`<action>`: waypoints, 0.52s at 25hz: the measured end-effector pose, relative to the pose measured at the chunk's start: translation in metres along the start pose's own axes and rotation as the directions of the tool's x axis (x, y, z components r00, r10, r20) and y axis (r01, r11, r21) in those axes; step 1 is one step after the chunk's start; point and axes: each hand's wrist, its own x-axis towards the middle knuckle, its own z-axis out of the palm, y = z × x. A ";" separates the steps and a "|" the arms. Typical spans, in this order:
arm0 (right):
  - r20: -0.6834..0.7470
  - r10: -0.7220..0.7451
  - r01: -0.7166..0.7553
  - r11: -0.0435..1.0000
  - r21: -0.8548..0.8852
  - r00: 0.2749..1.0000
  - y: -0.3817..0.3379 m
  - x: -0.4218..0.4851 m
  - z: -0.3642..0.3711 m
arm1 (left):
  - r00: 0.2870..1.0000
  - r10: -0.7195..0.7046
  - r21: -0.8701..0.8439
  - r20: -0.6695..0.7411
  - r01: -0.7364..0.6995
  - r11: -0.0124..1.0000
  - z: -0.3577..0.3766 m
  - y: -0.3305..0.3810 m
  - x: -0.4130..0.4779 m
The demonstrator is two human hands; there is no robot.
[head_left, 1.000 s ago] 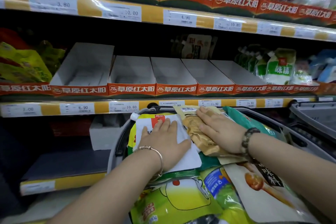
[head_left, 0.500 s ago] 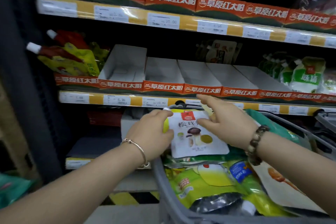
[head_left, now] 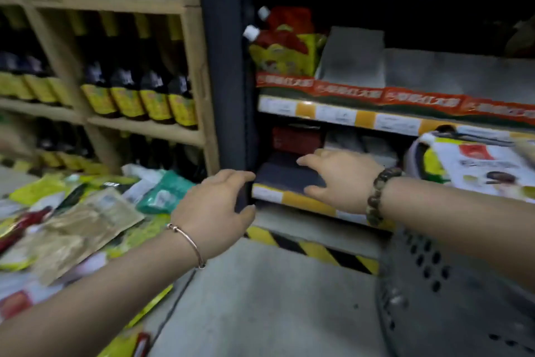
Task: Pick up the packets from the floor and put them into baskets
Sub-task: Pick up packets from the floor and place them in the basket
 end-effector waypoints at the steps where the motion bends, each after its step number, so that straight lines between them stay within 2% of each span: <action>1: 0.009 -0.034 0.034 0.999 0.006 0.999 -0.021 0.009 0.011 | 1.000 -0.023 0.023 -0.011 0.023 0.999 -0.001 -0.016 -0.016; 7: 0.111 -0.173 0.160 0.980 0.118 0.979 -0.137 0.032 0.103 | 0.962 -0.272 0.114 0.017 0.268 0.957 0.020 -0.106 -0.120; 13: 0.319 -0.255 0.173 0.949 0.264 0.913 -0.228 0.033 0.205 | 0.844 -0.533 0.160 0.059 0.519 0.840 0.064 -0.166 -0.213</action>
